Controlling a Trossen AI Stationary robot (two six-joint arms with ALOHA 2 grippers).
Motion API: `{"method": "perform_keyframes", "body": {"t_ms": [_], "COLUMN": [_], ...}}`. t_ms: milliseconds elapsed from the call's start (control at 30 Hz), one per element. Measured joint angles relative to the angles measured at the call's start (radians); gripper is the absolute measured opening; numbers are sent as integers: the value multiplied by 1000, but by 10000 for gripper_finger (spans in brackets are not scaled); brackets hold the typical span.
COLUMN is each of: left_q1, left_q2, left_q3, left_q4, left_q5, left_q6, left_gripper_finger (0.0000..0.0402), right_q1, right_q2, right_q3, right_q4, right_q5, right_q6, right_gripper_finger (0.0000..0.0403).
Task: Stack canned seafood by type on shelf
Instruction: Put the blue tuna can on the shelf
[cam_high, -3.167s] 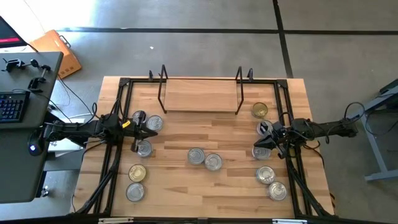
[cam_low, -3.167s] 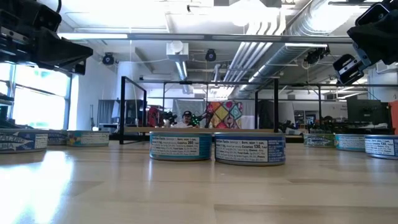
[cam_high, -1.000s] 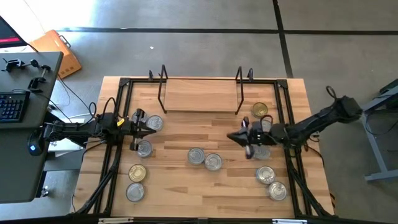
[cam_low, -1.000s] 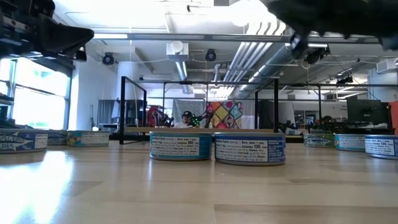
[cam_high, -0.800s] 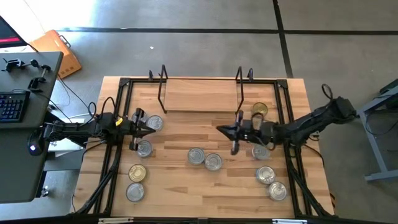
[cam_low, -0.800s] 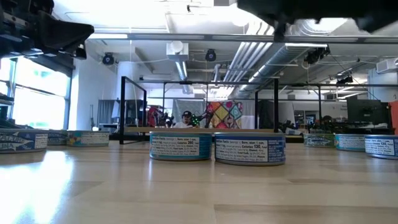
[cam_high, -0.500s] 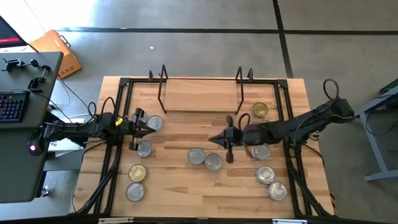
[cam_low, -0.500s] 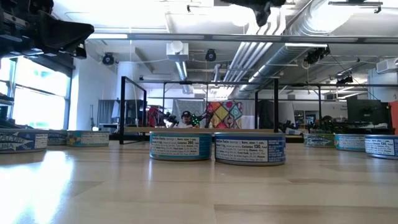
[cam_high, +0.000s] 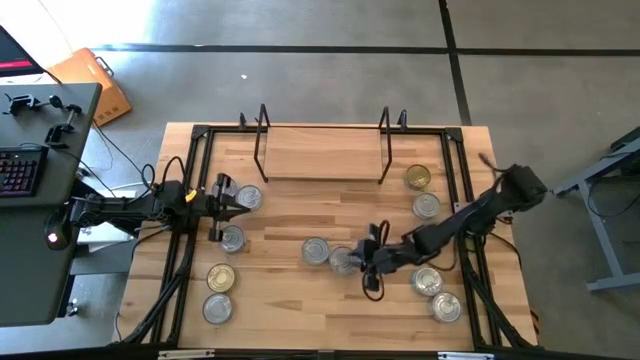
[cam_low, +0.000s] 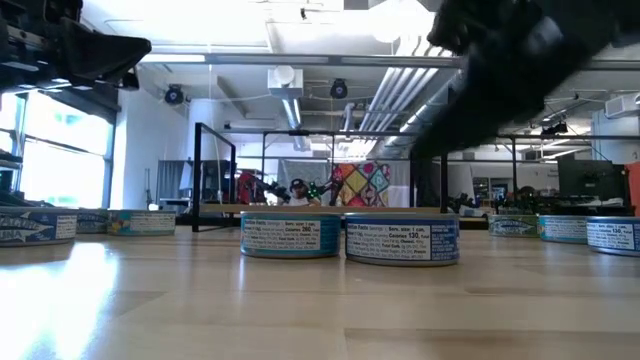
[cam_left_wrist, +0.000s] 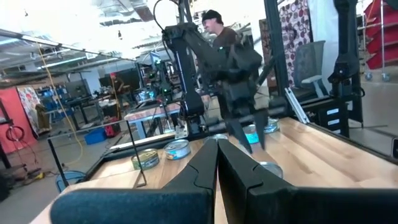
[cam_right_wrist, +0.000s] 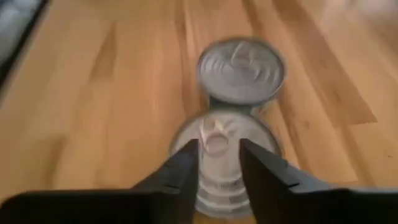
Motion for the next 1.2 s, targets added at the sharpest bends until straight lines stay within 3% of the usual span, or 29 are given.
{"method": "perform_keyframes", "body": {"t_ms": [100,200,333,533,733,933,1033,1200], "left_q1": [1,1,1,1,1,1,1,1], "left_q2": [0,0,0,0,0,0,0,0], "left_q3": [0,0,0,0,0,0,0,0], "left_q4": [9,10,11,11,5,5,8,17], "left_q5": [-1,0,-1,-51,-62,-62,-79,-82], "left_q6": [26,32,32,25,-1,-18,-21,-25], "left_gripper_finger": [5,5,5,5,5,5,5,5], "right_q1": [5,2,-40,-127,-155,-165,-168,-189], "right_q2": [67,113,136,107,8,-73,-52,47], "right_q3": [-7,-3,-1,-6,-7,-7,-9,-37], "right_q4": [25,89,122,74,62,-134,-207,-67], "right_q5": [-36,-35,-22,74,59,18,15,-11], "right_q6": [-141,-234,-255,-118,-139,-148,-164,-289], "right_gripper_finger": [168,187,182,163,158,175,188,200]}}
